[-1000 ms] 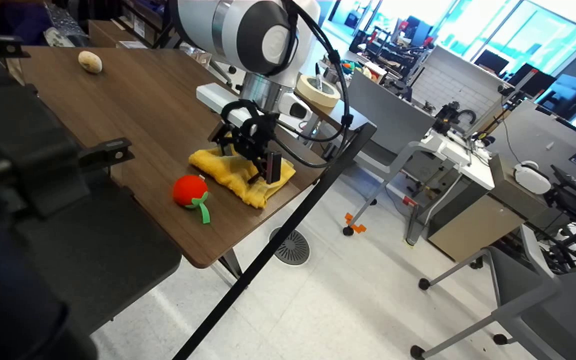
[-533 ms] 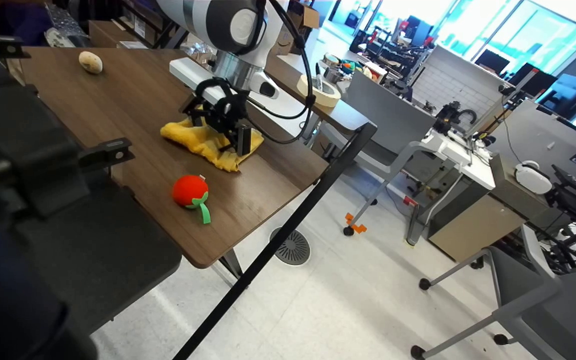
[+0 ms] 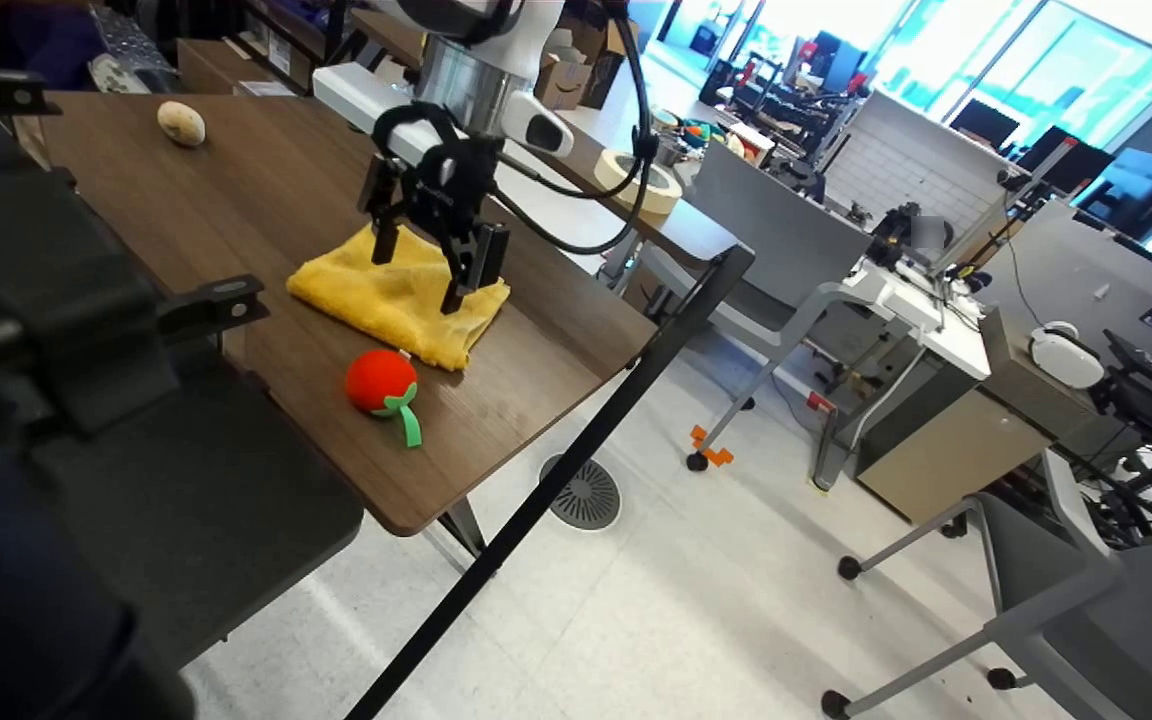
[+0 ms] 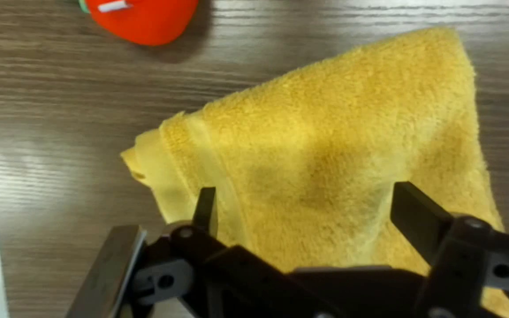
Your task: Wipe the right side of the table with the towel, move the rose to the left then move the potato to the right and wipe the left side of the table
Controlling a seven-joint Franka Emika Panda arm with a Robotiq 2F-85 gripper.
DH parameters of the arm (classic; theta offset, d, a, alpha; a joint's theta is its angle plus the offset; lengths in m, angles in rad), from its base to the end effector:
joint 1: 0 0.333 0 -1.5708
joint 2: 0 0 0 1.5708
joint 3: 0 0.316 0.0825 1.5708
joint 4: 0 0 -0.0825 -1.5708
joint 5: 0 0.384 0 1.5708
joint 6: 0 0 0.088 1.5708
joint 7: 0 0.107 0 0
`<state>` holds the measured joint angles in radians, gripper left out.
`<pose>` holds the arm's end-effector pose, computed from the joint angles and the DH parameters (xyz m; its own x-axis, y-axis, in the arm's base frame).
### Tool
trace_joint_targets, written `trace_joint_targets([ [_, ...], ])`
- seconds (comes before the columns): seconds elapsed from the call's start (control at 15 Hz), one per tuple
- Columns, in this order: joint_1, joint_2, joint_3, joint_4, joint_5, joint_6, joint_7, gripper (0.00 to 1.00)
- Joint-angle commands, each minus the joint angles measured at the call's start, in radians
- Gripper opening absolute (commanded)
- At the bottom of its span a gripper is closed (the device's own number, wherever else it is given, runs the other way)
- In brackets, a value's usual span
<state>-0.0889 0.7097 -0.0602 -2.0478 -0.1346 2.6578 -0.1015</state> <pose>0.5598 -0.0820 0.0791 0.9900 0.0822 -0.1147 0.0914 -0.9928 0.0780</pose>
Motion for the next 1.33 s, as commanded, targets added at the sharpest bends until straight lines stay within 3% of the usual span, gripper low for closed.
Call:
trace_joint_targets([
  [0.0,-0.059,-0.179,0.000,-0.250,0.012,0.218,-0.043,1.00],
  [0.13,-0.106,-0.210,0.010,-0.305,0.026,0.231,-0.073,1.00],
  [0.47,-0.197,-0.245,0.022,-0.340,0.067,0.109,-0.133,1.00],
  [0.87,-0.179,-0.148,0.013,-0.262,0.079,0.104,-0.109,1.00],
  [1.2,-0.107,-0.014,-0.035,-0.159,0.048,0.123,-0.025,1.00],
  [1.27,-0.105,0.005,-0.032,-0.144,0.050,0.120,-0.026,0.75],
])
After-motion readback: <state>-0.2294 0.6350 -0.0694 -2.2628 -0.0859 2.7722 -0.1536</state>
